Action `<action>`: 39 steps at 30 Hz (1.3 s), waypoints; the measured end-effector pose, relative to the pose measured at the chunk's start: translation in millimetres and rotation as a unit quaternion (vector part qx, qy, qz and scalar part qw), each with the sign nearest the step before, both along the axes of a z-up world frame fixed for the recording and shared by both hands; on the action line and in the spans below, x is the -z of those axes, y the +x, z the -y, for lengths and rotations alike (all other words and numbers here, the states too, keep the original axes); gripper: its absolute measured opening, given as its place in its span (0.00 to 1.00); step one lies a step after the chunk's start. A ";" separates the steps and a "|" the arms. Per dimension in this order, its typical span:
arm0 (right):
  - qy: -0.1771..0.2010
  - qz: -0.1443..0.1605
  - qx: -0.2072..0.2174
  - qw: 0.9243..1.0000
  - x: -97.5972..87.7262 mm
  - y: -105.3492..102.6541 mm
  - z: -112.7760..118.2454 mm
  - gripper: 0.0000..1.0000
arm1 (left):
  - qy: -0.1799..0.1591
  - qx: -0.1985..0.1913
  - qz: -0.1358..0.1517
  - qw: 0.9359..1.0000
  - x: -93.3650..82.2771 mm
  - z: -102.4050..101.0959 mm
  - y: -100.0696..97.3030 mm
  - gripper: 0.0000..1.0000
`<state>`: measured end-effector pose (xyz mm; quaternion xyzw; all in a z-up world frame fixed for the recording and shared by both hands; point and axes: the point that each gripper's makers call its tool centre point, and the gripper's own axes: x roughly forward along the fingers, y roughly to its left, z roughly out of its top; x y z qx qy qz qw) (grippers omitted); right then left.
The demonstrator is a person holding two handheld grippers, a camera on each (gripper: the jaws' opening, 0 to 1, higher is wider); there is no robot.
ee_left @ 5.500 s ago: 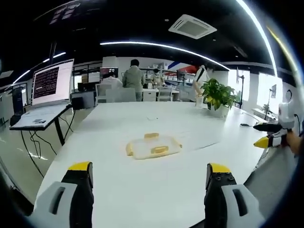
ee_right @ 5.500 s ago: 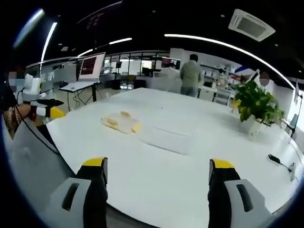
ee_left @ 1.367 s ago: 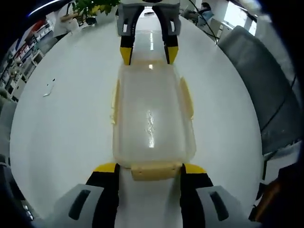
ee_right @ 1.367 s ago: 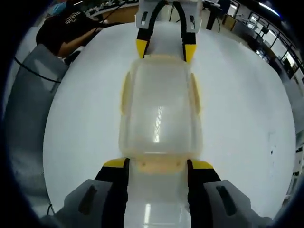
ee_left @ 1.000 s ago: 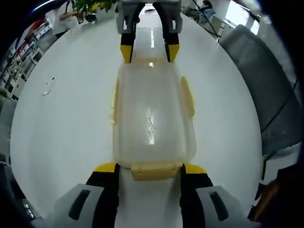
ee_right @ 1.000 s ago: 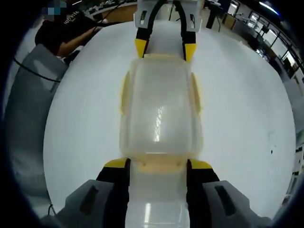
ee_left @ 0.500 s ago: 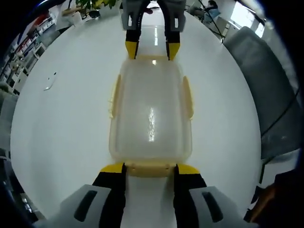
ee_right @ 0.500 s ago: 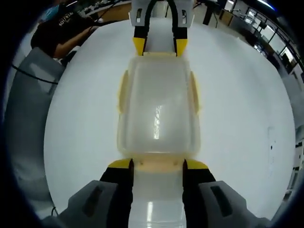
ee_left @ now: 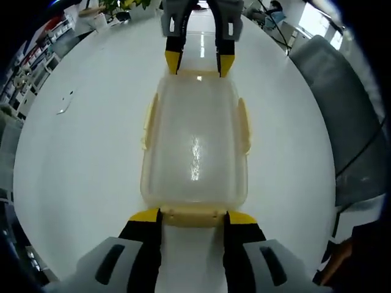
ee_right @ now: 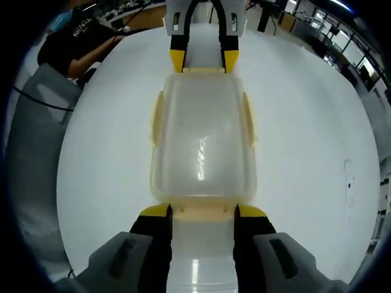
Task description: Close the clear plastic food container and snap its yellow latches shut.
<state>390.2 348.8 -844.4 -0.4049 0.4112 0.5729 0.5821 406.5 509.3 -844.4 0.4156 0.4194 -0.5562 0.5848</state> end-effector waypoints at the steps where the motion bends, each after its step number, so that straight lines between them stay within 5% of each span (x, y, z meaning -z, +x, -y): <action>1: 0.001 0.000 0.000 1.000 0.0 -0.3 -0.1 0.35 | -0.001 0.000 0.000 1.000 0.1 0.0 -0.3 0.34; 21: -0.023 -0.005 -0.002 1.000 0.8 1.7 -1.8 0.36 | 0.018 0.007 0.000 1.000 0.4 -1.0 -1.2 0.34; 27: 0.010 -0.004 0.006 1.000 -0.6 0.4 -0.2 0.36 | 0.003 -0.001 -0.002 1.000 -0.1 -1.2 -1.0 0.34; 34: 0.042 -0.002 0.008 0.999 -1.8 -1.8 0.3 0.36 | 0.031 0.010 0.001 0.999 -1.9 2.5 -5.8 0.34; 39: 0.028 0.004 0.002 1.000 -2.2 -3.8 -3.4 0.36 | 0.039 0.008 0.005 0.999 -3.7 -0.3 -6.0 0.34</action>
